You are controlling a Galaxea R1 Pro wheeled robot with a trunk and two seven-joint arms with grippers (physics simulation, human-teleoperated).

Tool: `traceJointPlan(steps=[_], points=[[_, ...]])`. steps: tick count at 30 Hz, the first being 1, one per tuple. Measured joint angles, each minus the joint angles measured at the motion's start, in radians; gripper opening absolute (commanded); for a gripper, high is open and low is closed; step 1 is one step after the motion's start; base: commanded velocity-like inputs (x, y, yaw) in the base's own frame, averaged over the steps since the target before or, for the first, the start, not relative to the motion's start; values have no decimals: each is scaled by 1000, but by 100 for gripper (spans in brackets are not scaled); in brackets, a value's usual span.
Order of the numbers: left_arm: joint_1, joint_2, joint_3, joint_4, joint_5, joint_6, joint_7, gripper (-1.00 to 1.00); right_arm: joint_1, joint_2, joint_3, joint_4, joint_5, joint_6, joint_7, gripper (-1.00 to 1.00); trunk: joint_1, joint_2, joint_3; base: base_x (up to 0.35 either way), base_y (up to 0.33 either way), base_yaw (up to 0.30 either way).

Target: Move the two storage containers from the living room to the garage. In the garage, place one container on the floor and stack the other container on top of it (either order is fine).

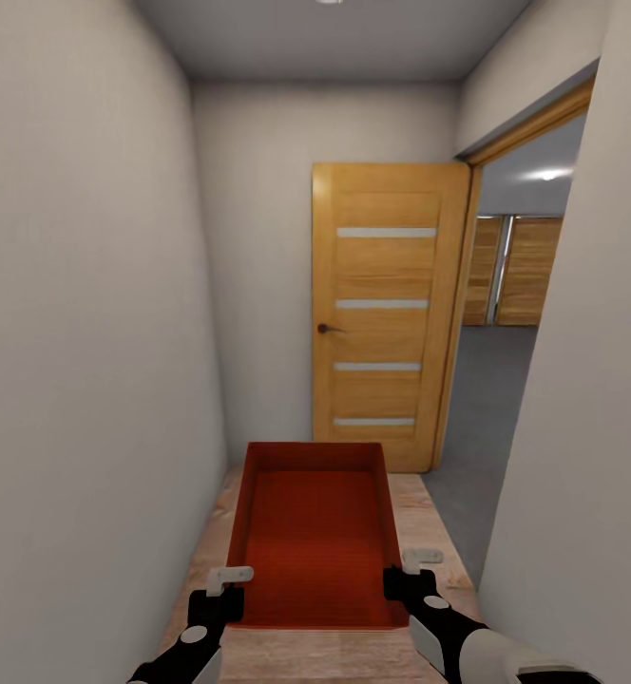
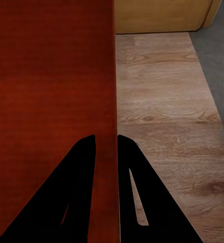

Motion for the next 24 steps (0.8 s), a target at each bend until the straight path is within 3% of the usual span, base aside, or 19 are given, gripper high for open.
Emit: traceJointPlan(steps=[18, 24], points=[[0, 0, 1, 0, -2, -1, 0, -100, 0, 0, 0, 0, 0, -2, 0, -100, 0, 0, 0, 322, 0, -1], [0, 0, 1, -1, -3, 2, 0, -100, 0, 0, -1, 0, 0, 0, 0, -100, 1, 0, 0, 164, 0, -178]])
